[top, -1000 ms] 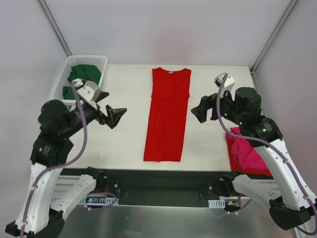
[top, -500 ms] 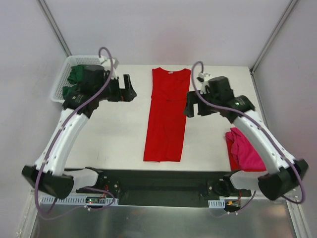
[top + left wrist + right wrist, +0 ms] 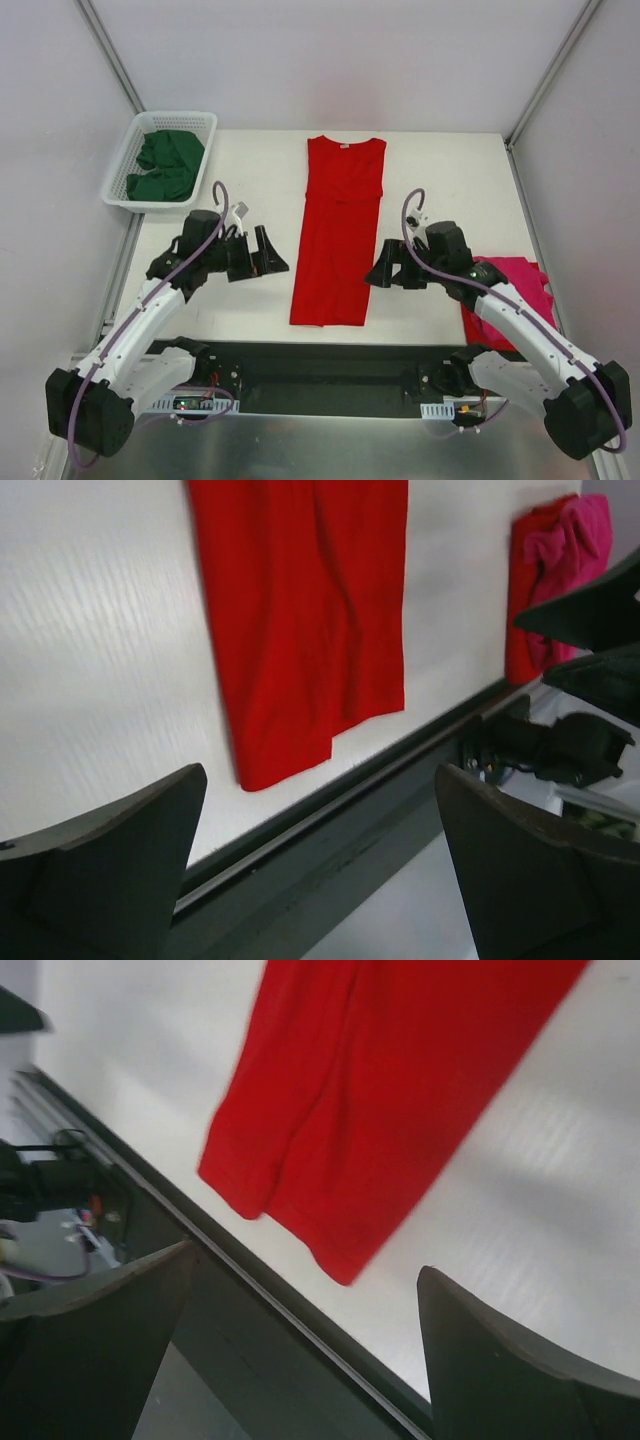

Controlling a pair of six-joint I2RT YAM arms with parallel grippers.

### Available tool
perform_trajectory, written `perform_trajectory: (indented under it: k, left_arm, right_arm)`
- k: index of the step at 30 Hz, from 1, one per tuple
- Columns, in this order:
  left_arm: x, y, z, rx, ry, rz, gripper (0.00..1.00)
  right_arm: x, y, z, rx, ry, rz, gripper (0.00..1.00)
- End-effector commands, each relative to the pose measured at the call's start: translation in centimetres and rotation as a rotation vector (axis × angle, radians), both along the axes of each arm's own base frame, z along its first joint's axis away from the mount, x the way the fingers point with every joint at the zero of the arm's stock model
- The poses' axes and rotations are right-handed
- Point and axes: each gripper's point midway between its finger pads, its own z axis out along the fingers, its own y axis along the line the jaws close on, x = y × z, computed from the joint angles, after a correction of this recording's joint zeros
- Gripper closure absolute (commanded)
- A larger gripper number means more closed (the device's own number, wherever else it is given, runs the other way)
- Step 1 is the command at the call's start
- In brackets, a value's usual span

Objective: Fold and stack the t-shirts
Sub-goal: Grab the bottom of the folded rectangular tshirt with both arms

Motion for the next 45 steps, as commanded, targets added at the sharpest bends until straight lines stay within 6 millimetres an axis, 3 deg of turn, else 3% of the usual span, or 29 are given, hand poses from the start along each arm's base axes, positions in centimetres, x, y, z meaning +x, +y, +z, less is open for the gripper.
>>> perform_trajectory:
  k: [1, 8, 11, 12, 14, 20, 23, 35, 39, 45]
  left_arm:
    - [-1.5, -3.0, 1.0, -0.268, -0.061, -0.085, 0.01]
    - [-3.2, -3.7, -1.6, -0.322, -0.01, -0.161, 0.01]
    - [-3.9, -3.4, -3.0, -0.328, 0.039, -0.128, 0.01]
    - [-4.0, -3.2, -3.3, -0.325, 0.036, -0.114, 0.01]
    - [-4.3, -3.0, -4.5, -0.313, 0.064, -0.093, 0.01]
    - [-5.9, -2.6, -8.1, -0.318, 0.177, -0.047, 0.01]
    - [-6.3, -2.4, -8.7, -0.317, 0.172, -0.039, 0.01]
    - [-6.7, -2.3, -10.7, -0.316, 0.215, -0.022, 0.01]
    - [-6.5, -2.8, -11.4, -0.311, 0.233, -0.033, 0.01]
    - [-6.4, -4.4, -11.9, -0.286, 0.257, -0.089, 0.01]
  right_arm:
    - [-0.2, 4.2, 4.4, 0.411, -0.094, 0.051, 0.04]
    - [-1.4, 5.5, -0.1, 0.546, 0.091, 0.046, 0.04]
    - [-2.2, 4.4, -2.1, 0.488, 0.102, -0.024, 0.04]
    - [-3.0, 2.9, -4.6, 0.352, 0.125, -0.065, 0.04]
    - [-3.3, 2.0, -3.7, 0.319, 0.062, -0.069, 0.04]
    - [-5.8, 0.9, -6.0, 0.361, 0.139, -0.128, 0.04]
    - [-5.8, 0.9, -6.3, 0.367, 0.13, -0.132, 0.04]
    - [-5.2, 3.4, -9.5, 0.353, 0.216, -0.08, 0.04]
    - [-4.8, 5.1, -9.4, 0.369, 0.218, -0.04, 0.04]
    - [-4.9, 5.4, -9.6, 0.343, 0.221, -0.042, 0.04]
